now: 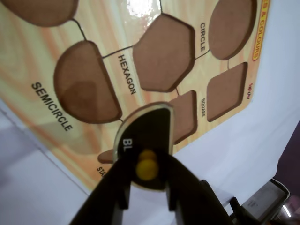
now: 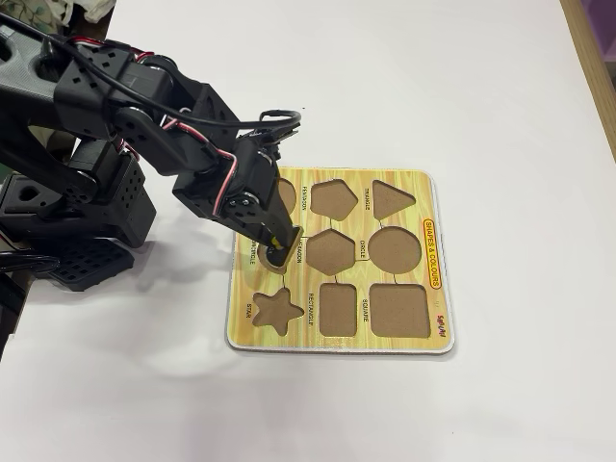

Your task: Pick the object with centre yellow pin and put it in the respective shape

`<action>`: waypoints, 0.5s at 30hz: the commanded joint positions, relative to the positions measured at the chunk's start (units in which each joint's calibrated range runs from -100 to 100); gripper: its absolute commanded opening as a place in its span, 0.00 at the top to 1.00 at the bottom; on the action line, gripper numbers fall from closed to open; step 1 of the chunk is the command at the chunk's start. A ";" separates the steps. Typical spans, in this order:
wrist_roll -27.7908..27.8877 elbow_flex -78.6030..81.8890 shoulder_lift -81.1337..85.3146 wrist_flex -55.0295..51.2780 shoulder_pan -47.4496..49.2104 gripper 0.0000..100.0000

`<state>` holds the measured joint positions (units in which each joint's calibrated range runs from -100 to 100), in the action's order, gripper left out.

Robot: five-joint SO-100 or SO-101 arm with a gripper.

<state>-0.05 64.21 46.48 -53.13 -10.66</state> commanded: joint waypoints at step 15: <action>0.47 -0.45 -4.89 4.29 5.78 0.99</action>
<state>0.16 64.21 41.41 -49.61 -5.33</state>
